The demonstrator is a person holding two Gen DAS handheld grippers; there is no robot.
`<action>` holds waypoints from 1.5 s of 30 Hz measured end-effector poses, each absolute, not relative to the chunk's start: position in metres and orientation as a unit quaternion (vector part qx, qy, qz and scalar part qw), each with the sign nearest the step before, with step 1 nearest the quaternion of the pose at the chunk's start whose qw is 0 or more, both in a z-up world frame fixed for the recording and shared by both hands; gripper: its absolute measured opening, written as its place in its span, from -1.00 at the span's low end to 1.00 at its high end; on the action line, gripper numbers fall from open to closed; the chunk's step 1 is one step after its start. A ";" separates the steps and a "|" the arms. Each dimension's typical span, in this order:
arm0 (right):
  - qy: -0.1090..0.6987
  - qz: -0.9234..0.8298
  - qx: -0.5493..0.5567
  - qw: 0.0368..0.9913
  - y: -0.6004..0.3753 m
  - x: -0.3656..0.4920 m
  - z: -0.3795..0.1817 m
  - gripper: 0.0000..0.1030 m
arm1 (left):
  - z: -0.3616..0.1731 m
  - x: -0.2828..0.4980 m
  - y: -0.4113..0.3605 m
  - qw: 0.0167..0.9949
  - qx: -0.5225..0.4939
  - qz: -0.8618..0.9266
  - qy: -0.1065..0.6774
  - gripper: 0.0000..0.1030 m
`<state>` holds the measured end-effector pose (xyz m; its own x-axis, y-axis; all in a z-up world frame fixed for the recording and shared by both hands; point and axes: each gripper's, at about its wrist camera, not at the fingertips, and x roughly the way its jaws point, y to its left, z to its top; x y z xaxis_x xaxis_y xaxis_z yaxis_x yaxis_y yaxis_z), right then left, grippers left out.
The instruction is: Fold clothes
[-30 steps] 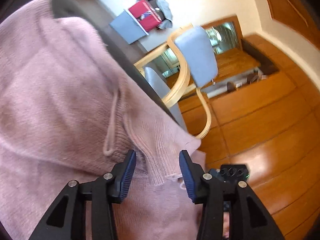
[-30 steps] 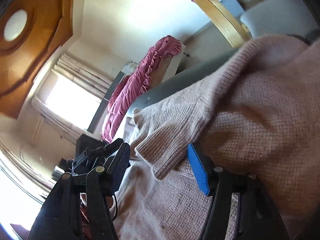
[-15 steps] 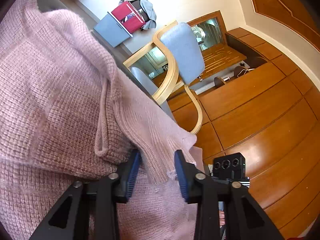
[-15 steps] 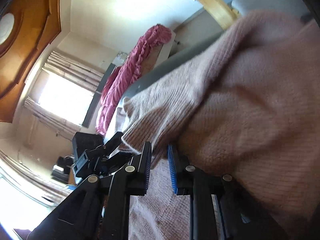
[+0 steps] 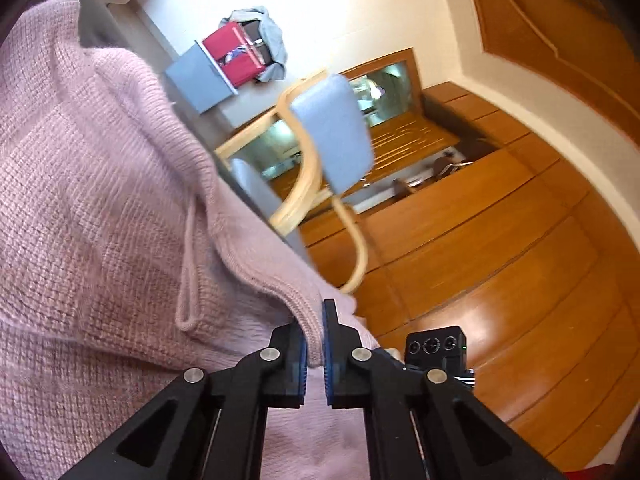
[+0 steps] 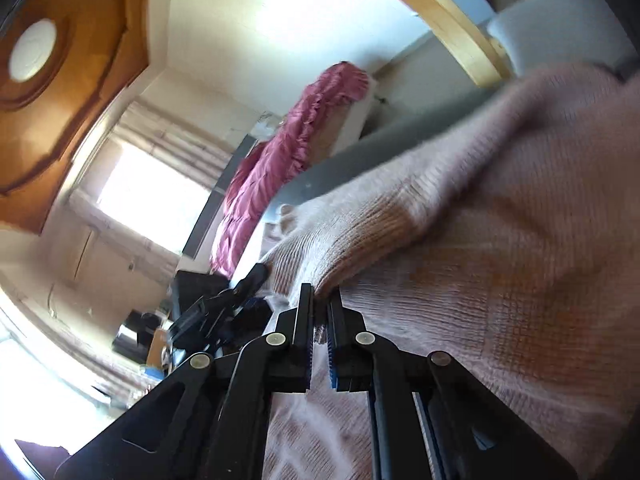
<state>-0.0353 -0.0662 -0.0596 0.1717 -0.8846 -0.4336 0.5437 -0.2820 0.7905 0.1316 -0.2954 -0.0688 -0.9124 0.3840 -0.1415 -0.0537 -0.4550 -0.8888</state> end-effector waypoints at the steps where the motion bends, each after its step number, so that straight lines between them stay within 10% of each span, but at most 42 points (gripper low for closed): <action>1: -0.161 -0.622 0.508 0.574 -0.066 -0.036 -0.060 -0.89 | -0.068 0.131 -0.295 0.133 -0.164 0.837 -0.505 -0.92; 14: -0.093 -0.624 0.532 0.564 -0.067 -0.038 -0.069 -0.94 | -0.061 0.115 -0.281 0.015 -0.340 0.851 -0.399 -0.88; 20: -0.093 -0.625 0.531 0.565 -0.064 -0.037 -0.070 -0.96 | -0.018 0.146 -0.276 -0.034 -0.264 0.889 -0.373 -0.89; 30: -0.111 -0.618 0.535 0.565 -0.070 -0.037 -0.069 -0.95 | -0.038 0.051 -0.171 -0.021 -0.357 0.923 -0.143 -0.68; 45: -0.095 -0.747 0.409 0.515 -0.064 -0.074 0.000 -0.85 | -0.045 0.051 -0.184 0.025 -0.329 0.915 -0.233 -0.41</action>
<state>-0.0740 -0.0645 0.0005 -0.1346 -0.8480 -0.5125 0.6925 -0.4505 0.5635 0.0506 -0.1844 -0.0455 -0.7821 0.1987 -0.5906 0.1079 -0.8903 -0.4425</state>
